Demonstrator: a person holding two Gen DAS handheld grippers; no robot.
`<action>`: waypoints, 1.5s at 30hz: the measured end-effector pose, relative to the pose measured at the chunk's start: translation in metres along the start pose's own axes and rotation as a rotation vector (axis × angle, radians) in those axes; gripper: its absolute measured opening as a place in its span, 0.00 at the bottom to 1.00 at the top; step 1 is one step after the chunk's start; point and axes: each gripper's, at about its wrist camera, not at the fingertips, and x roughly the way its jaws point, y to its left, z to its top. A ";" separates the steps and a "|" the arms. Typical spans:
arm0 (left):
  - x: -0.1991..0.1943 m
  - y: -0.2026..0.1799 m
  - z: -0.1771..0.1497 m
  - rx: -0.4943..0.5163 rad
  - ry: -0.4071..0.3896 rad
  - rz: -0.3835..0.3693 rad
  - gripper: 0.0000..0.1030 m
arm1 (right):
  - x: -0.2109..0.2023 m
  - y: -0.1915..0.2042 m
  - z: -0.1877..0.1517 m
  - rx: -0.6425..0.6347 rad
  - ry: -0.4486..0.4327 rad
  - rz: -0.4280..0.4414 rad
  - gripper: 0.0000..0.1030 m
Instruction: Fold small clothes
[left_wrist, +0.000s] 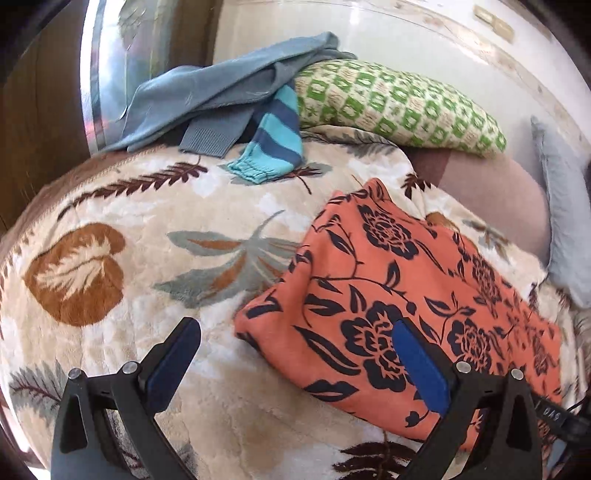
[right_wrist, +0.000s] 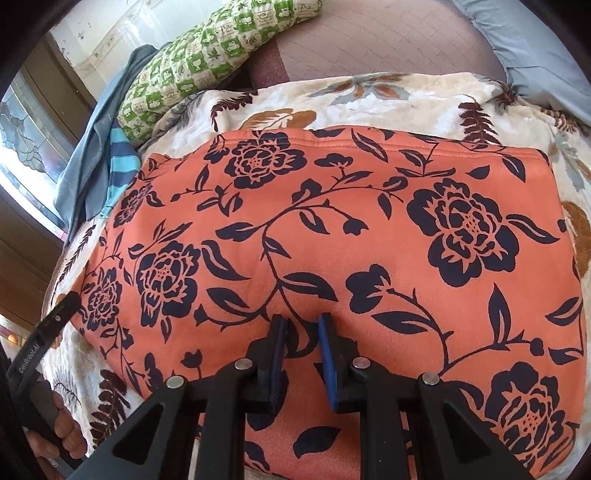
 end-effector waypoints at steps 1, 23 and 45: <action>0.000 0.011 0.003 -0.047 0.008 -0.026 1.00 | 0.000 0.001 0.000 -0.004 -0.001 -0.006 0.21; 0.026 0.011 -0.006 -0.177 0.180 -0.279 0.59 | 0.002 0.005 0.001 -0.015 -0.008 -0.029 0.23; 0.056 0.015 -0.004 -0.321 0.189 -0.312 0.30 | 0.005 0.003 0.007 -0.010 0.000 0.000 0.23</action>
